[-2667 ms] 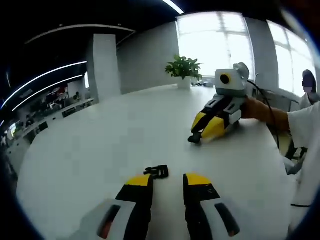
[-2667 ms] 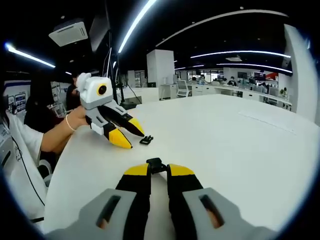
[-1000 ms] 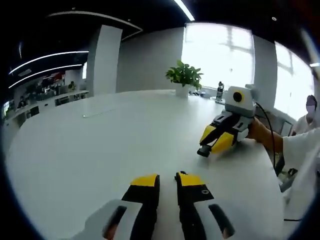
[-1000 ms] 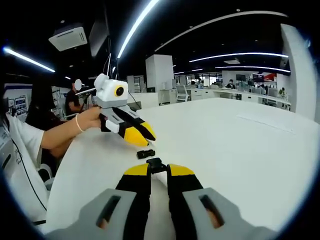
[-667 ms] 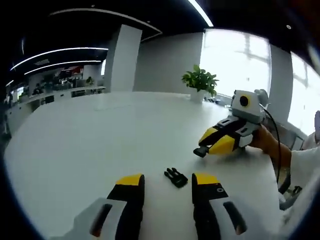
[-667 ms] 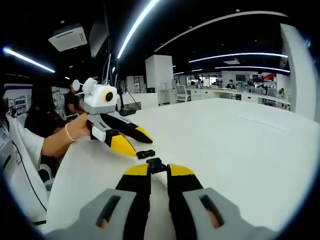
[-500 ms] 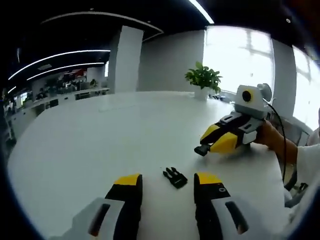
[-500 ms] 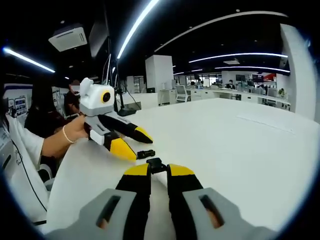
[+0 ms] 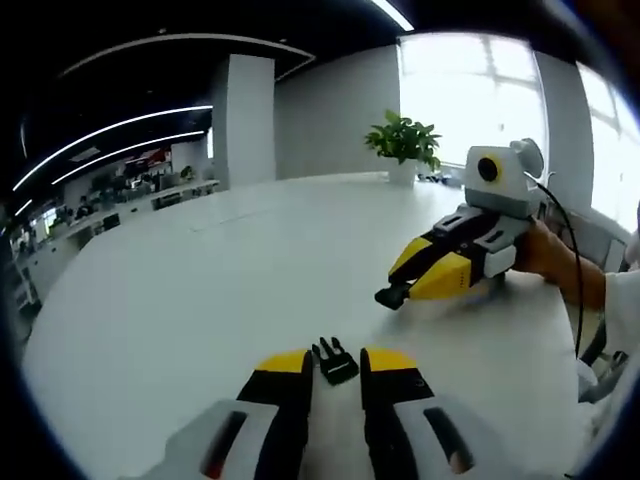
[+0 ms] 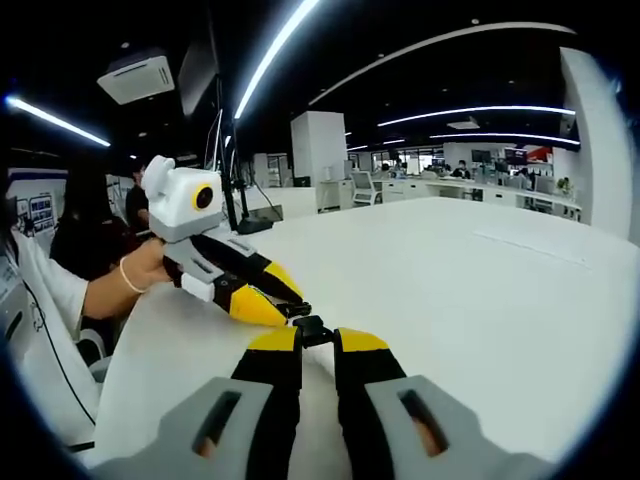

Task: Snap the two parts of the plastic buckle together until the buckle closes and remains connected.

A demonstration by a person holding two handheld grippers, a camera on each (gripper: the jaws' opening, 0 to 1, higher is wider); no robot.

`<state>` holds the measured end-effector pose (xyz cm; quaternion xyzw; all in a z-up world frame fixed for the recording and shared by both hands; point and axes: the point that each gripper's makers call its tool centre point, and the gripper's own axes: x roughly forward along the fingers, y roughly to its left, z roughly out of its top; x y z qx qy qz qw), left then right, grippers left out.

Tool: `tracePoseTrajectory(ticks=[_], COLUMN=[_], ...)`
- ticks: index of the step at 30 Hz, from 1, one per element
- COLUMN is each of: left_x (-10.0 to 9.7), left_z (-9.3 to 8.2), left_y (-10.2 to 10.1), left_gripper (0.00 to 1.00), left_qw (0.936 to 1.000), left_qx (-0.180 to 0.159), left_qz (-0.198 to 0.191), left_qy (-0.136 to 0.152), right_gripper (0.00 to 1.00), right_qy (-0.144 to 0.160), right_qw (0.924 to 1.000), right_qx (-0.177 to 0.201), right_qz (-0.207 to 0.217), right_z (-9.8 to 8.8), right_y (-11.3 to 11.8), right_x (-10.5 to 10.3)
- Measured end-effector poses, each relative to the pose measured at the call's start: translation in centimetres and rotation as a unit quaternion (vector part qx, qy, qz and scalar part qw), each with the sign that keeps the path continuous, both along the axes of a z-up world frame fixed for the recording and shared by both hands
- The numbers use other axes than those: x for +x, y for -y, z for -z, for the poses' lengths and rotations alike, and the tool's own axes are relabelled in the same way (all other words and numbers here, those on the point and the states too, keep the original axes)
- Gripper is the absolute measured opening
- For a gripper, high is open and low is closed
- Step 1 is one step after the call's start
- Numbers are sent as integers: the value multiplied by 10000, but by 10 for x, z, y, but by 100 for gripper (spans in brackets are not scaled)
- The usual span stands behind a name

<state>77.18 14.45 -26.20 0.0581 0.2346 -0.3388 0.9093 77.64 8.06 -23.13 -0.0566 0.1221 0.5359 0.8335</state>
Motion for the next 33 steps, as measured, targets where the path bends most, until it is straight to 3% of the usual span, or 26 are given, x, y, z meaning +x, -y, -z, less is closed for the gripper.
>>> tracePoseTrajectory(ticks=[11, 13, 14, 17, 20, 23, 33], left_x=[4, 4, 3, 6, 5, -3, -10], left_z=[-3, -9, -9, -10, -13, -12, -9], left_y=[-8, -3, -5, -8, -5, -1, 5], left_gripper=[12, 12, 12, 12, 12, 12, 12], left_qw=[9994, 9971, 9969, 9938, 9884, 9775, 9651], left_qx=[105, 79, 13, 148, 72, -67, -21], left_qz=[330, 738, 783, 1091, 1514, 2107, 2618], left_qy=[16, 191, 68, 125, 64, -95, -66], right_gripper=[12, 12, 12, 12, 12, 12, 12], right_qy=[2, -10, -21, -41, -54, -40, -44], right_qw=[10000, 10000, 10000, 9999, 9997, 9994, 9983], right_qx=[-19, -22, -19, -63, -241, -352, -554], right_qz=[-41, -54, -63, -72, -64, -58, -180], right_z=[1, 1, 1, 2, 6, 7, 12], right_y=[-1, -2, -2, -4, -4, -4, -3], right_x=[-1, -2, -2, 0, 4, 7, 7])
